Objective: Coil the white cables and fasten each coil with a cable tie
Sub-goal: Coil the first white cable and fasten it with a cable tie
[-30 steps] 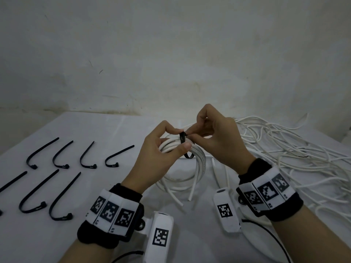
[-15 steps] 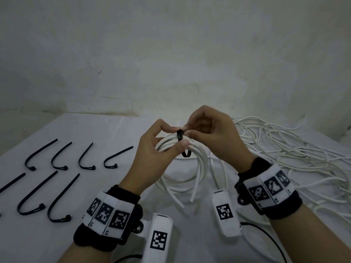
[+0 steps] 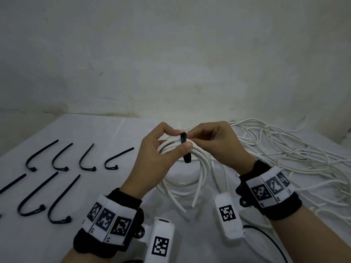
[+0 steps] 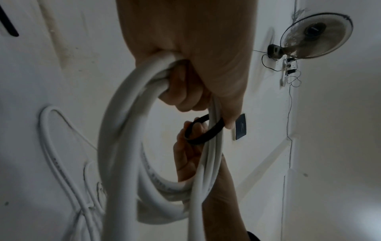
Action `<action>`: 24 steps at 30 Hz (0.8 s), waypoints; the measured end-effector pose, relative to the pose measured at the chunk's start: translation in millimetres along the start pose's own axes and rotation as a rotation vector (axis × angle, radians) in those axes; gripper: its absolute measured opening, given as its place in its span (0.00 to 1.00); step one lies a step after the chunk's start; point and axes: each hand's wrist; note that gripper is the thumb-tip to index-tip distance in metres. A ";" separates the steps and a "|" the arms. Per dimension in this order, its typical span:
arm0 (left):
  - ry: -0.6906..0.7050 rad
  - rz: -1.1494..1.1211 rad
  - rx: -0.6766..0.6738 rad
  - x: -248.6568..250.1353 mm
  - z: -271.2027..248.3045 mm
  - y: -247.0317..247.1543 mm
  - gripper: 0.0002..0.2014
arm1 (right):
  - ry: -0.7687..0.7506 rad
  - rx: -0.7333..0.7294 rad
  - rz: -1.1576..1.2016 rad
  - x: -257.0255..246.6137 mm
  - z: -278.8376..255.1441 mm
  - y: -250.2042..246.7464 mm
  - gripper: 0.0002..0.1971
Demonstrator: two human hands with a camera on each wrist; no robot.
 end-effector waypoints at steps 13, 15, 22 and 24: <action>-0.019 0.055 0.040 3.0 0.9 -9.0 0.11 | -0.051 -0.018 -0.244 -22.1 7.4 5.9 0.03; -0.029 0.067 0.039 1.9 0.8 -9.3 0.11 | -0.096 -0.002 -0.353 -23.9 9.3 9.9 0.04; -0.056 0.101 0.016 -0.1 1.8 -8.4 0.11 | -0.136 0.030 -0.439 -19.6 9.8 16.3 0.06; -0.060 0.083 -0.011 2.4 1.4 -7.9 0.09 | -0.133 0.054 -0.434 -20.8 11.0 16.3 0.05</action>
Point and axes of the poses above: each hand's wrist, its own z-axis towards the middle knuckle, its own y-axis out of the palm, x = y × z, and after that the axes turned 5 degrees about -x, right-handed
